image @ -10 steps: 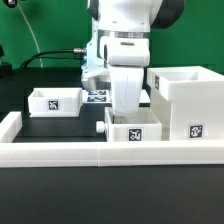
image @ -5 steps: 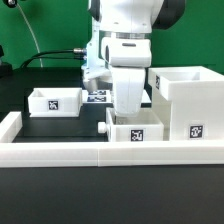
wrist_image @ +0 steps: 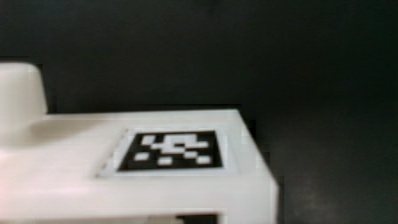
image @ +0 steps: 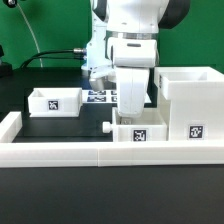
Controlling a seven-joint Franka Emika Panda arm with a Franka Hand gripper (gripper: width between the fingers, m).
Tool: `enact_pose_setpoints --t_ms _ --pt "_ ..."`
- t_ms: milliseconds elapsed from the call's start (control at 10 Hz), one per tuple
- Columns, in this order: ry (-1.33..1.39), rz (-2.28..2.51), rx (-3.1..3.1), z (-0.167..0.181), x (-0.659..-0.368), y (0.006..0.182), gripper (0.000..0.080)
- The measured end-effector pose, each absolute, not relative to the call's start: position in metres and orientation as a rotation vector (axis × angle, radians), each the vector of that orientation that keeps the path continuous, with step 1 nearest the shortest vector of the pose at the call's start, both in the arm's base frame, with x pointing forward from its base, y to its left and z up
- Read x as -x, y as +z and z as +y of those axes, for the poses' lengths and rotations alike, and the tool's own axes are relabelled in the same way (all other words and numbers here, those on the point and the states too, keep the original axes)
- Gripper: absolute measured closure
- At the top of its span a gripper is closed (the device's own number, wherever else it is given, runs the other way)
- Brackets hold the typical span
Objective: Assemble drawer
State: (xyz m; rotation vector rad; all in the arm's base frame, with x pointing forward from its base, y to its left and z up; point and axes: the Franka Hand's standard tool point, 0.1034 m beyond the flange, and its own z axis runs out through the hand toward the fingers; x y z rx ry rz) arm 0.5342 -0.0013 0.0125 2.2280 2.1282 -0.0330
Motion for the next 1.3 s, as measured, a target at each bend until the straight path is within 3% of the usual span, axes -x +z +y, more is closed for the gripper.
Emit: enact_pose_setpoints --t_ms 1300 --pt "-0.041 2.076 -2.285 0.010 -0.535 0.013 0.0757"
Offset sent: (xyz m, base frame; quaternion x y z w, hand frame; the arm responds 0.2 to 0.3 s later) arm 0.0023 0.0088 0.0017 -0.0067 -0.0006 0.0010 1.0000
